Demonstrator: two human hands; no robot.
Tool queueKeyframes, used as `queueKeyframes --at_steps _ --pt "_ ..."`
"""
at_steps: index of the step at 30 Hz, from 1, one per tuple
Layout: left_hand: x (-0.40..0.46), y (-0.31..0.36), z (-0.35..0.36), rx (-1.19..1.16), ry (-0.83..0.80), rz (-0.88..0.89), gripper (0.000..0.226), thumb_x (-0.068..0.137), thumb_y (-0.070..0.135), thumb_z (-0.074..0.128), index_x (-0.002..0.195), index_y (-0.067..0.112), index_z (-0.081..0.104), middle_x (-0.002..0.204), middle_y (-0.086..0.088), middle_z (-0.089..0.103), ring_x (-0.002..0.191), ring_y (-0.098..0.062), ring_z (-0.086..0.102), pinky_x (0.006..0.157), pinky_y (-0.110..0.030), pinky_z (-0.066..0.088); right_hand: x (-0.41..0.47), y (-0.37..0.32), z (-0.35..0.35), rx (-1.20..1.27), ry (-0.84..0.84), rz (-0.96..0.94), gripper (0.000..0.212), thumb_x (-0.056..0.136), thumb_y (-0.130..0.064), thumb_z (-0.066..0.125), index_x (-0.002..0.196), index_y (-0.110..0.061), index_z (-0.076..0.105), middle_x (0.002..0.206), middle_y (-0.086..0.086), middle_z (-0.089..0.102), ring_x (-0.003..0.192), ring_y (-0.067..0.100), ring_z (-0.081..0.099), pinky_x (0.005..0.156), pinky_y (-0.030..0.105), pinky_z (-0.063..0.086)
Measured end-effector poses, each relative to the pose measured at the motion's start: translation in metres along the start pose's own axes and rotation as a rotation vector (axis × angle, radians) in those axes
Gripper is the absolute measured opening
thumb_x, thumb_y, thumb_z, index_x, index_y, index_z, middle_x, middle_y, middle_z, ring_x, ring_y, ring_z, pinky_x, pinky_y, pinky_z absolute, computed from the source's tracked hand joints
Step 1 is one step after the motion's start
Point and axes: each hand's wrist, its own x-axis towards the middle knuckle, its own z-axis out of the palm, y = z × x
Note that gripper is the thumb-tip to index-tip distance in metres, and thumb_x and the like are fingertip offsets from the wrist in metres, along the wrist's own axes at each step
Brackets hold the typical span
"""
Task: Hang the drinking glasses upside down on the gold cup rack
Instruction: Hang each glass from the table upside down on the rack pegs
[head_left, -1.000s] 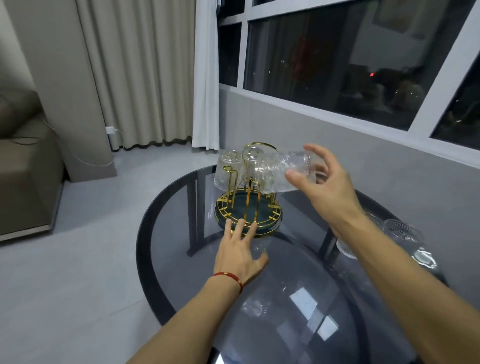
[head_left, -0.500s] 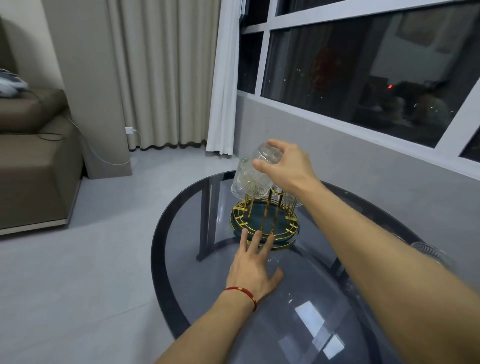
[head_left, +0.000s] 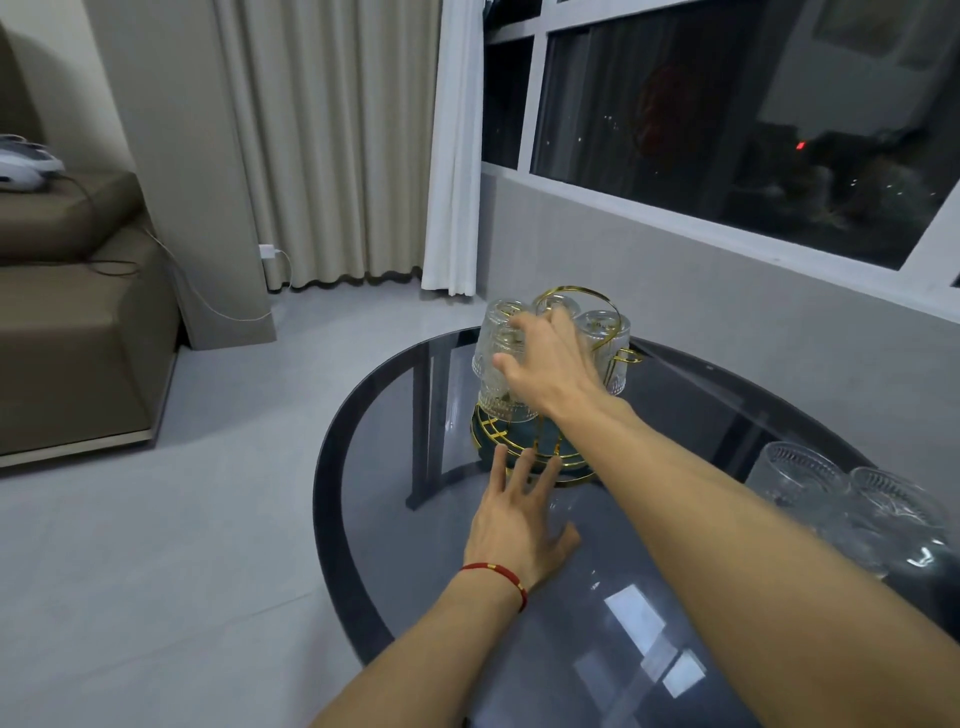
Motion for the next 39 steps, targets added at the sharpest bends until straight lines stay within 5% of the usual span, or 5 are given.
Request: queueKeyframes --at_steps 13,22,30,33,39 --pt "0.002 0.004 -0.003 0.049 0.035 -0.022 0.070 0.086 0.049 0.059 0.150 0.033 0.038 0.157 0.002 0.035 0.155 -0.027 0.008 0.082 -0.044 0.060 -0.012 0.020 0.002 -0.190 0.012 -0.092 0.052 0.106 -0.043 0.053 0.155 -0.024 0.049 0.153 0.010 0.054 0.141 0.032 0.052 0.114 0.055 0.041" --pt "0.002 0.040 0.004 0.182 0.059 -0.010 0.070 0.088 0.048 0.056 0.152 0.029 0.036 0.163 -0.009 0.028 0.153 -0.033 0.015 0.122 -0.051 0.023 -0.102 0.101 -0.037 0.062 0.261 -0.080 0.031 0.100 -0.021 0.060 0.128 -0.013 0.069 0.128 0.006 0.069 0.119 0.028 0.063 0.102 0.047 0.051" --pt "-0.002 0.133 0.012 -0.332 0.033 0.192 0.059 0.088 0.033 0.065 0.145 0.025 0.051 0.148 -0.005 0.045 0.141 -0.022 0.035 0.116 -0.038 0.034 -0.206 0.214 -0.077 0.148 0.445 0.209 0.017 0.088 -0.005 0.070 0.097 -0.020 0.075 0.098 -0.004 0.074 0.088 0.011 0.068 0.083 0.029 0.056" --pt "-0.002 0.158 0.015 -0.445 0.010 0.166 0.061 0.088 0.034 0.066 0.146 0.024 0.048 0.141 -0.002 0.048 0.133 -0.017 0.043 0.107 -0.027 0.036 -0.226 0.249 -0.083 0.505 0.620 0.537 0.003 0.083 -0.025 0.067 0.086 -0.026 0.068 0.085 -0.005 0.074 0.077 0.007 0.068 0.077 0.030 0.059" --pt "-0.009 0.181 0.028 -0.550 -0.063 0.070 0.063 0.088 0.035 0.067 0.147 0.025 0.045 0.145 0.000 0.048 0.133 -0.015 0.045 0.104 -0.025 0.033 -0.215 0.304 -0.070 0.561 0.499 0.884 0.096 0.081 -0.032 0.080 0.159 -0.017 0.026 0.160 0.010 0.043 0.132 0.030 0.056 0.096 0.037 0.046"
